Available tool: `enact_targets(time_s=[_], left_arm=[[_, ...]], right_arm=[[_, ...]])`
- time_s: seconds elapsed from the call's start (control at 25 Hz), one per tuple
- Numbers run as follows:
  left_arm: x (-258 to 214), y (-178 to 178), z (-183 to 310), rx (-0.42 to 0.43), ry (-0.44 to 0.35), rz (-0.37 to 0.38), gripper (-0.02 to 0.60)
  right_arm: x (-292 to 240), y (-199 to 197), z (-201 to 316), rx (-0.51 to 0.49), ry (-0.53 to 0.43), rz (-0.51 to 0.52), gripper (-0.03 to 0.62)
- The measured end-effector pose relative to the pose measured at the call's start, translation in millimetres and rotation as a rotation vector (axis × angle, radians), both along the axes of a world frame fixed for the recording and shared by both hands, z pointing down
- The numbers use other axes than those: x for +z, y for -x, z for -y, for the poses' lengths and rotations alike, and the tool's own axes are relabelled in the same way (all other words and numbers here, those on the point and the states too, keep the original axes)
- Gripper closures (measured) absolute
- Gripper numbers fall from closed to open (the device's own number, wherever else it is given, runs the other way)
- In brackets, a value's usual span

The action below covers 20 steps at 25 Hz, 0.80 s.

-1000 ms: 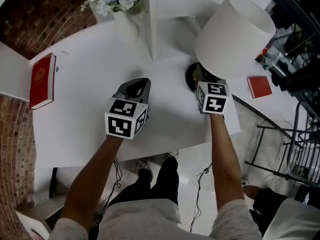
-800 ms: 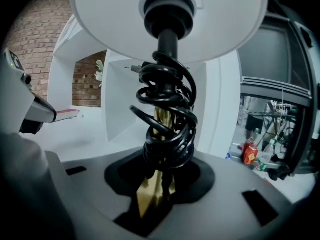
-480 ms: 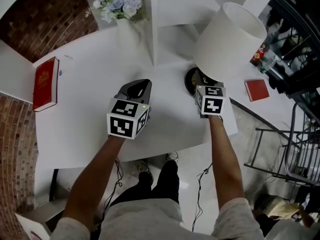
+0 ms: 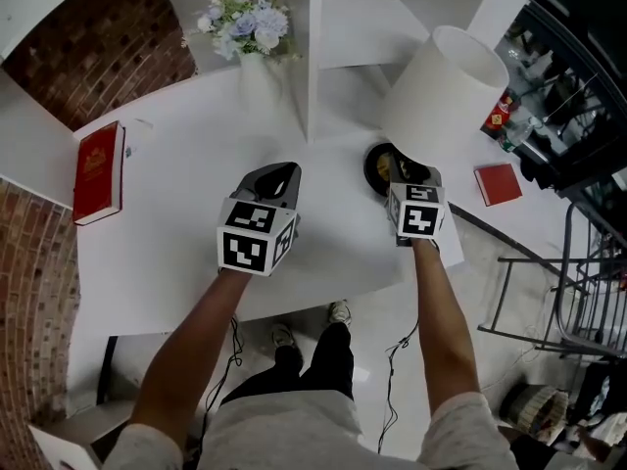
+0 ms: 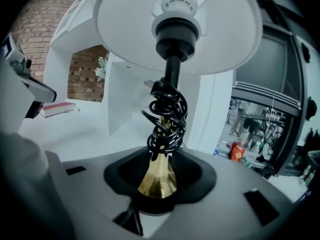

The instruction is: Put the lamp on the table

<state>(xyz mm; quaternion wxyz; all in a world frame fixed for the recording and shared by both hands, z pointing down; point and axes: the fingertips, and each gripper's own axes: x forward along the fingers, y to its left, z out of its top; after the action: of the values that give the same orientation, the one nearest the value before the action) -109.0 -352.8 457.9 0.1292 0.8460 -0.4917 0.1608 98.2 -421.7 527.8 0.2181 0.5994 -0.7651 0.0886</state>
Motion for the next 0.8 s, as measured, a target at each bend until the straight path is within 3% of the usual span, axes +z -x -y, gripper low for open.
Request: enact_targets(time_s=[0.44,0.8], left_arm=[[-14.9,1.9,-9.2,0.019,-0.004,-0.025,0.584],[-31.9,10.2,-23.3,0.022,-0.016,-0.039,0.584]], right_arm=[[-20.7,1.6,-31.7,0.028,0.013,0.01,0.473],[-42.6,34.2,-58.9,-0.01,0.048,0.012,0.473]])
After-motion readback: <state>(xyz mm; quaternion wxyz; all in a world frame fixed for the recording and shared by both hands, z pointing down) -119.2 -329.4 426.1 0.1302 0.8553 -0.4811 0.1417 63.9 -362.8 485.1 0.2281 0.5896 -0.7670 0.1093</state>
